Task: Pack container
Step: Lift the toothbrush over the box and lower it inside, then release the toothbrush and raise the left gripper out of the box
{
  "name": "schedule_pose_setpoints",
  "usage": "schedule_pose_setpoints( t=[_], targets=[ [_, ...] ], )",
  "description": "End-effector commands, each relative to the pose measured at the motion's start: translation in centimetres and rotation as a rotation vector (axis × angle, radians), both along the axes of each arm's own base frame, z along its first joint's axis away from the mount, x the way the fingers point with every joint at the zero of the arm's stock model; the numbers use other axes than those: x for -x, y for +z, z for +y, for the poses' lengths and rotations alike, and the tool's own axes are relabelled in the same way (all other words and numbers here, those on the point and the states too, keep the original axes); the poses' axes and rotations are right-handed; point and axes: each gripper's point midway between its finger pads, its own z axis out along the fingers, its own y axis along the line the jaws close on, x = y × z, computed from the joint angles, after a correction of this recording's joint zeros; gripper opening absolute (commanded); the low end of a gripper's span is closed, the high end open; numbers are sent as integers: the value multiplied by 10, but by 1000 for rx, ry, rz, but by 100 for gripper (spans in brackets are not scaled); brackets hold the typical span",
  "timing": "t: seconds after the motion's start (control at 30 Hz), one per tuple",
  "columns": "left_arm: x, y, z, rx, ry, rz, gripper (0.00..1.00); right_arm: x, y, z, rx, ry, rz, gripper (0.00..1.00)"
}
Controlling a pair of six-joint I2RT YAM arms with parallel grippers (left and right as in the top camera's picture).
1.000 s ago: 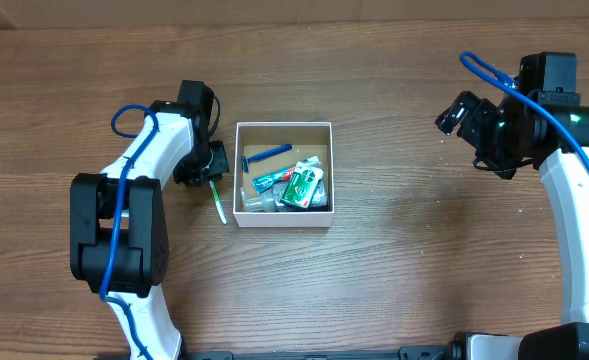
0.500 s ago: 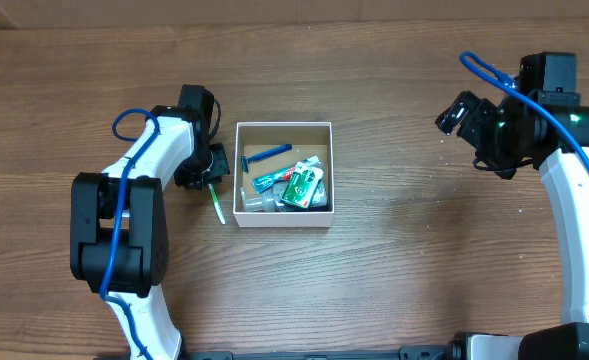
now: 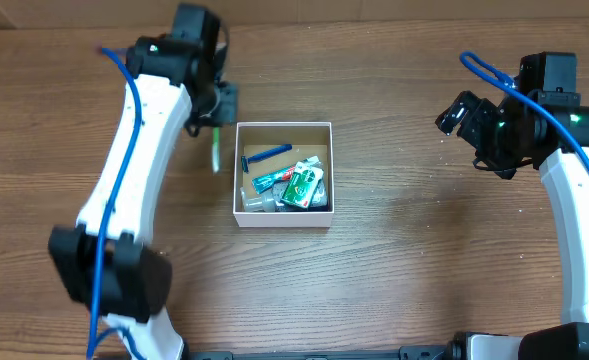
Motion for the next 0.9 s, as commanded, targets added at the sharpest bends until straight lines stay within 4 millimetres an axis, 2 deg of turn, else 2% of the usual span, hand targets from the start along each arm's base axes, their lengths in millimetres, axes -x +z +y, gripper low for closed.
schedule_pose_setpoints(
  t=[0.0,0.1,0.2,0.27,0.3,0.37,0.4,0.47,0.53,0.63,0.73,0.8,0.83,0.87],
  targets=[
    [19,29,-56,-64,-371,-101,4,-3,7,-1,0,-5,-23,100],
    [27,-3,-79,-117,-545,-52,4,-3,7,-1,0,-5,-23,100],
    [33,-44,-81,-145,-622,33,4,-3,7,-1,0,-5,-23,100],
    [45,-69,-82,-132,-686,111,5,-3,7,-1,0,-5,-23,100],
    [51,-79,-82,-123,-701,146,8,-3,7,-1,0,-5,-23,100],
    [52,-82,-82,-125,-701,154,18,-3,7,-1,0,-5,-23,100],
    [51,-79,-82,-123,-699,146,25,-3,7,-1,0,-5,-23,100],
    [48,-65,-82,-117,-649,122,54,-3,7,-1,0,-5,-23,100],
    [48,-42,-80,-109,-614,90,66,-3,7,-1,0,-5,-23,100],
    [41,0,-65,-125,-482,19,69,-3,7,-1,0,-5,-23,100],
    [34,54,-20,-155,-171,-87,78,-3,7,-1,0,-5,-23,100],
    [39,77,7,-133,-19,-125,84,-3,7,-1,0,-5,-23,100],
    [42,89,24,-109,63,-146,89,-3,7,-1,0,-5,-23,100],
    [46,97,40,-90,135,-161,100,-3,7,-1,0,-5,-23,100]
  ],
)
